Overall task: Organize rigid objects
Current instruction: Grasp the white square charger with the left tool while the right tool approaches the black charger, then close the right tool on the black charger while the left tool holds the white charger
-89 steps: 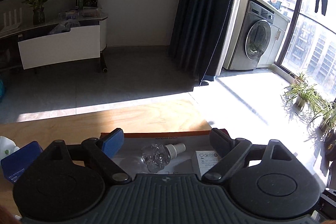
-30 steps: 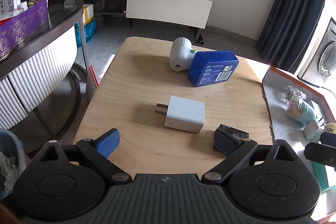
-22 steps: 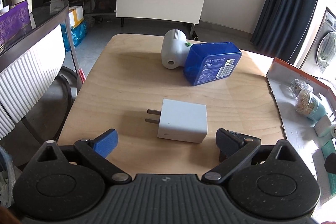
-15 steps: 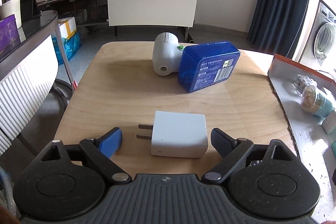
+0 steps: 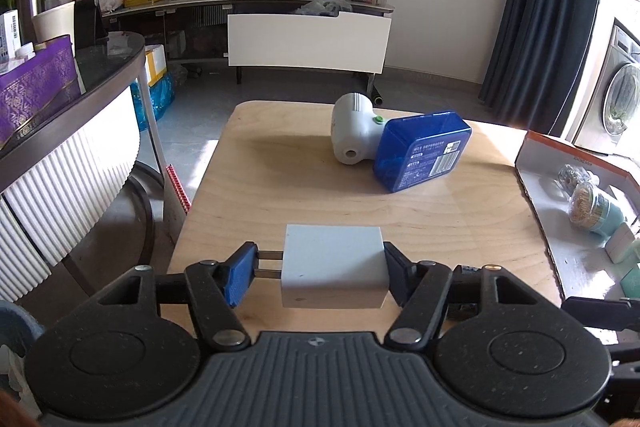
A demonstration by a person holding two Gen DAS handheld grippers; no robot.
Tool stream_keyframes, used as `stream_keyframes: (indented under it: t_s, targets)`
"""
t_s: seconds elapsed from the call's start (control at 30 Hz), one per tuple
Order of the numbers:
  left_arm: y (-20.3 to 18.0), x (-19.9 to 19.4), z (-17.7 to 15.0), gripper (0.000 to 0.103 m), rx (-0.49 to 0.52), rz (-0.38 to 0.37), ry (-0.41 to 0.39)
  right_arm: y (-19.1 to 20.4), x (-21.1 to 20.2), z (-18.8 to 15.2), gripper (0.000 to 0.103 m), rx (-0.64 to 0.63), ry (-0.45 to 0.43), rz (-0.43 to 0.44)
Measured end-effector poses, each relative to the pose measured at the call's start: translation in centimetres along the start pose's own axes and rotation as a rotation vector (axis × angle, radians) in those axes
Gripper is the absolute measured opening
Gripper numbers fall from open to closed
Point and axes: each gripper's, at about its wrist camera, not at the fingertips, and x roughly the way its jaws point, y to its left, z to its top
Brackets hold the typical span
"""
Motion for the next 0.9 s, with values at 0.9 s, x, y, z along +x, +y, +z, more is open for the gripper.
stream_keyframes:
  t_s: [0.9]
  targets:
    - [3.4,-1.9,-0.7,0.067,-0.112,-0.034,-0.055,4.6,5.9,-1.7,0.074,-0.093,-0.184,-0.234]
